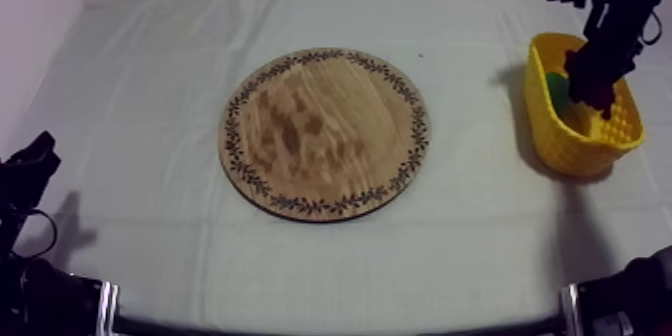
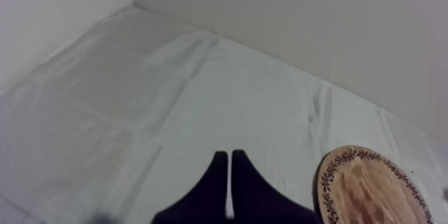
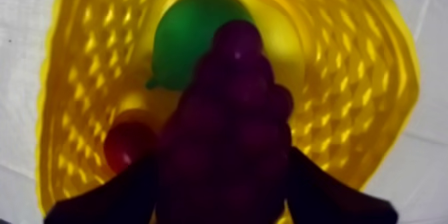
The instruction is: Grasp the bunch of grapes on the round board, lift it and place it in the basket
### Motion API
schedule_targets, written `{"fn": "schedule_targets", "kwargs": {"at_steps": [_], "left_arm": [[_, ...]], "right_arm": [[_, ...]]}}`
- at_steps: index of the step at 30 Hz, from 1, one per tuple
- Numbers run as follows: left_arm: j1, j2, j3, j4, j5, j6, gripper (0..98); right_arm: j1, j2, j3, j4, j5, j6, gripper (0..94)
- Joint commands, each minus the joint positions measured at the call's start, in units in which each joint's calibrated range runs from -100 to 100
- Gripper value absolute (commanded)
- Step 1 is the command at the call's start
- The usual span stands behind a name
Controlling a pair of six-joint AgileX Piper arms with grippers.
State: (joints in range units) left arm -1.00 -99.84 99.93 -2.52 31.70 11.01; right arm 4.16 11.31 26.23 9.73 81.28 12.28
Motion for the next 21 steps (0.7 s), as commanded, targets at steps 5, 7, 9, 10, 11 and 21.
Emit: {"fn": "schedule_targets", "kwargs": {"at_steps": [5, 7, 9, 10, 11, 21], "left_arm": [[0.0, 0.0, 0.0, 0.01, 0.0, 0.0, 0.0], [0.0, 0.0, 0.0, 0.01, 0.0, 0.0, 0.0], [0.0, 0.0, 0.0, 0.01, 0.0, 0.0, 0.0], [0.0, 0.0, 0.0, 0.01, 0.0, 0.0, 0.0], [0.0, 0.0, 0.0, 0.01, 0.0, 0.0, 0.0], [0.0, 0.0, 0.0, 0.01, 0.0, 0.0, 0.0]], "right_arm": [[-0.2, 1.6, 0.3, 0.4, -1.1, -1.4, 77.7], [-0.1, 1.4, 0.3, 0.6, -1.3, -1.7, 82.2], [0.0, 0.7, 0.3, 0.8, -1.6, -2.1, 84.4], [0.0, 0.2, 0.3, 0.8, -1.7, -2.2, 84.6], [0.0, -0.5, 0.4, 0.9, -1.8, -2.3, 84.2], [-0.6, -13.7, 4.5, -0.2, -3.2, -0.2, 58.7]]}}
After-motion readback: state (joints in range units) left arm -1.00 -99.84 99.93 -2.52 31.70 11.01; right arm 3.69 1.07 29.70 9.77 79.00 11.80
